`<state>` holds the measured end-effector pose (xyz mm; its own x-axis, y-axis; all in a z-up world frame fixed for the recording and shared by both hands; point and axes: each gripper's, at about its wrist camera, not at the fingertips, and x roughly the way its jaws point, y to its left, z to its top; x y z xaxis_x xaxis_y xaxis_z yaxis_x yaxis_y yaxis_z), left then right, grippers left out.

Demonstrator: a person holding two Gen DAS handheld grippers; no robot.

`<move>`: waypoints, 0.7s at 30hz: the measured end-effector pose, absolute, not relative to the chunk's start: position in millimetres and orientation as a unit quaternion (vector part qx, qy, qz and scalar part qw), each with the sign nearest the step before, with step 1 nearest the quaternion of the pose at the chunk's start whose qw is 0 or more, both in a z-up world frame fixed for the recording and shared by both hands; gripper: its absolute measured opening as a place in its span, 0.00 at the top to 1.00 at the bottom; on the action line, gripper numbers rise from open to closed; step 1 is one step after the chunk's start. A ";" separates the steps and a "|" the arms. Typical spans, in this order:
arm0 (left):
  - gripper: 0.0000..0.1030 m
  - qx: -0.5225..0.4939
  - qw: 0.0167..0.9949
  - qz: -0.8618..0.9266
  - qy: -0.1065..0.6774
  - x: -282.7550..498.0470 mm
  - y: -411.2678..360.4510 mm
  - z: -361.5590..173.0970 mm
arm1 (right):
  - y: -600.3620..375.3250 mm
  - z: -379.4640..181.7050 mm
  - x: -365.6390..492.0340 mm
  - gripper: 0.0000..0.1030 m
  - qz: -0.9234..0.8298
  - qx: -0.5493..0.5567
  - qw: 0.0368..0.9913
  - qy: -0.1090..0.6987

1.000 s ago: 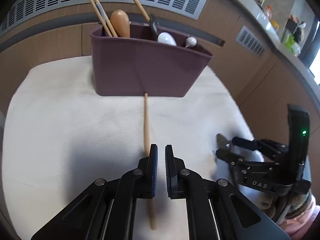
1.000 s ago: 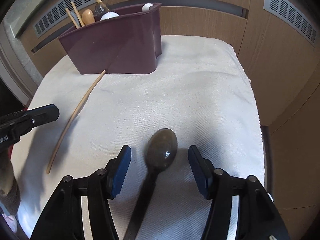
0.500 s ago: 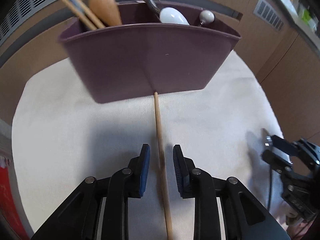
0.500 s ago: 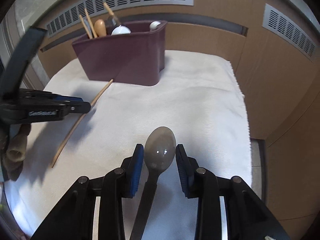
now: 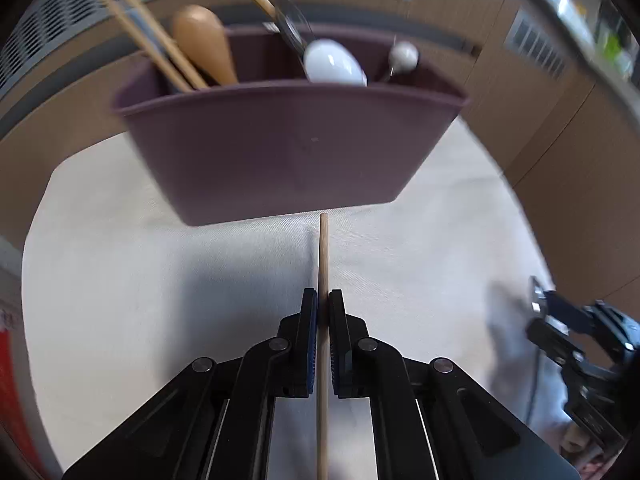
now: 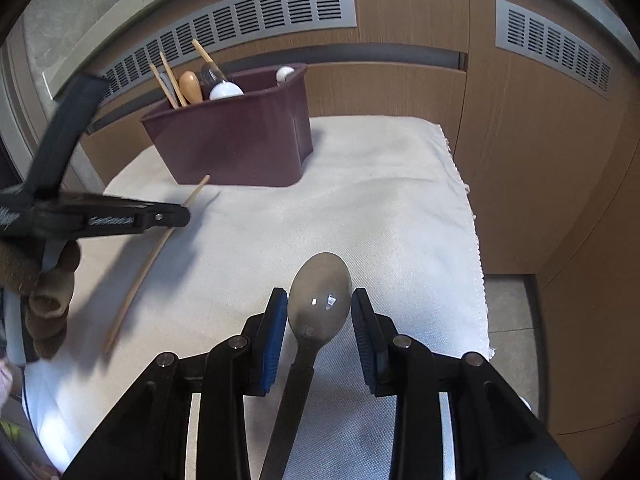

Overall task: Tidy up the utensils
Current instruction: 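Lift the chopstick and metal spoon and carry both toward the maroon caddy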

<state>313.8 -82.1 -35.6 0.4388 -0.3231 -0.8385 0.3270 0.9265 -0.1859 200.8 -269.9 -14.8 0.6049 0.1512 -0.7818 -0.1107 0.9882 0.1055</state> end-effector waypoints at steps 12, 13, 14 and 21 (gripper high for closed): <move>0.95 -0.093 0.901 -0.217 0.364 230.8 -10.2 34.7 | -238.3 36.7 196.2 0.71 0.081 -0.012 0.918 0.387; 0.95 -0.090 0.904 -0.223 0.353 228.4 -9.5 43.0 | -236.9 42.7 195.5 0.71 0.081 -0.014 0.921 0.381; 0.95 -0.084 0.910 -0.231 0.335 220.6 -8.6 54.8 | -234.5 53.1 193.5 0.71 0.082 -0.017 0.926 0.368; 0.95 -0.064 0.939 -0.249 0.228 215.9 -9.9 139.6 | -217.2 147.5 200.0 0.72 0.093 -0.055 0.956 0.273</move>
